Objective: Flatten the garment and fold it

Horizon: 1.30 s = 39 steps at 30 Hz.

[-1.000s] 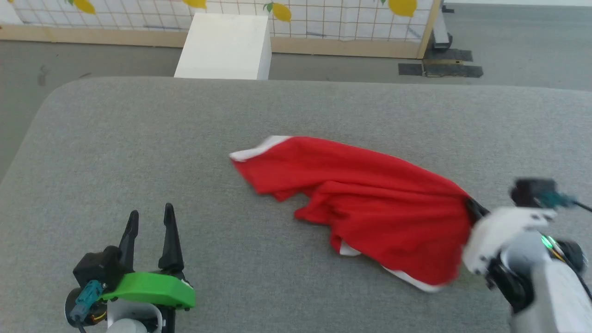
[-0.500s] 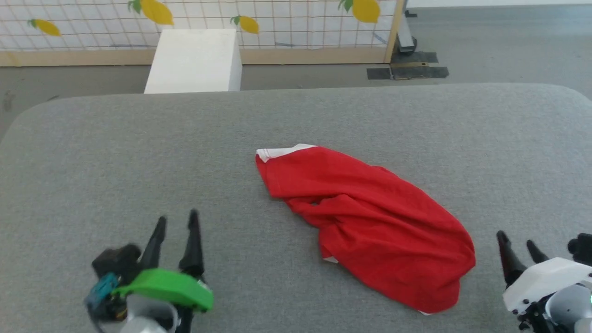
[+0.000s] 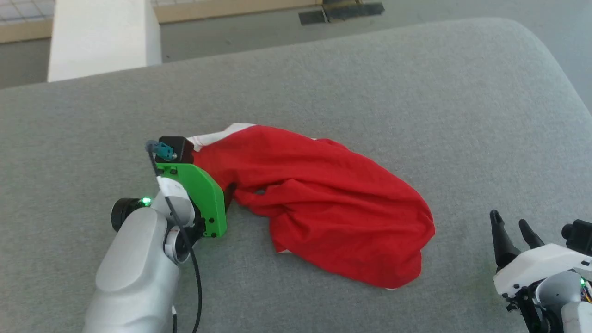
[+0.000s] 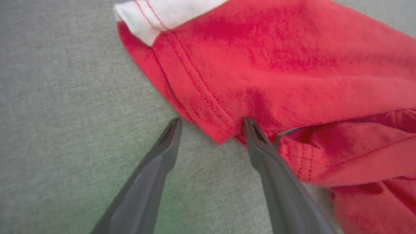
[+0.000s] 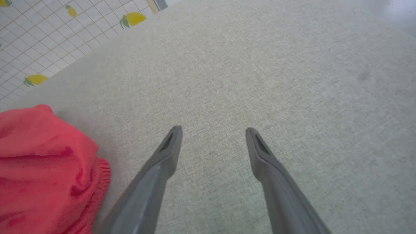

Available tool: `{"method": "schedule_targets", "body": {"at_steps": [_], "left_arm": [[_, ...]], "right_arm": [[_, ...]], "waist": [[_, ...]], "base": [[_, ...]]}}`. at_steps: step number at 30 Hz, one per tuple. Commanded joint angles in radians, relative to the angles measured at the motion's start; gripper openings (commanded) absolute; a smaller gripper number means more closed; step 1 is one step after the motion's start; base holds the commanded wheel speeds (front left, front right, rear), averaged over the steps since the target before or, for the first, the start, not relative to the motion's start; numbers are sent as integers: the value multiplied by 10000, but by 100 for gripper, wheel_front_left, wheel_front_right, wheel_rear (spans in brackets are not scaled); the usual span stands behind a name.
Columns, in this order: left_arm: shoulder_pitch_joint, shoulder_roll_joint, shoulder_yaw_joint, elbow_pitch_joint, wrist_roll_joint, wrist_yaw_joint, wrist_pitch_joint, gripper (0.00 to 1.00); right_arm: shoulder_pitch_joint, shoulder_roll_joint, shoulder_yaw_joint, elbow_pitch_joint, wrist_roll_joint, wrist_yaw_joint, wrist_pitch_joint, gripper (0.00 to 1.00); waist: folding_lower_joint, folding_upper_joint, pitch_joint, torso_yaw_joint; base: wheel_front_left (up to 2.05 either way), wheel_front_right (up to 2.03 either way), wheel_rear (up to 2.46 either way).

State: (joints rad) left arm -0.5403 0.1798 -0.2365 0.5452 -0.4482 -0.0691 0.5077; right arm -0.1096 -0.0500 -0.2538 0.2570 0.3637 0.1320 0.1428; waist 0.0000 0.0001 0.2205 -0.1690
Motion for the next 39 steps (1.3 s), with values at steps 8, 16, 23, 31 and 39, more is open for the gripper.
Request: {"method": "schedule_targets", "body": {"at_steps": [8, 16, 23, 31, 39], "left_arm": [[-42, -171, 185, -343, -656, -411, -1529, 0], [1728, -64, 1286, -2627, -1366, 127, -2570, 0], [5045, -224, 1572, -3934, -1755, 1201, -1776, 0], [5515, -369, 1559, -3824, -2028, 1279, -1646, 100], [5133, 506, 2293, -4968, -271, 1118, -5640, 100]], "right_arm": [[-310, -3, 202, 552, -2, -13, -301, 100], [-300, -3, 389, 720, -102, -13, -166, 100], [-115, -3, 416, 742, -81, -13, -85, 100], [-164, -3, 464, 466, -307, -13, 146, 100], [-1491, -3, 1747, 98, -1380, -13, 2390, 100]], "waist": [[0, -1, -124, 756], [0, -1, -763, 1598], [0, -1, -985, 2056], [0, -1, -1236, 2383], [0, -1, -1223, 2437]], "base": [[0, 0, 0], [0, 0, 0], [0, 0, 0], [0, 0, 0], [0, 0, 0]]}}
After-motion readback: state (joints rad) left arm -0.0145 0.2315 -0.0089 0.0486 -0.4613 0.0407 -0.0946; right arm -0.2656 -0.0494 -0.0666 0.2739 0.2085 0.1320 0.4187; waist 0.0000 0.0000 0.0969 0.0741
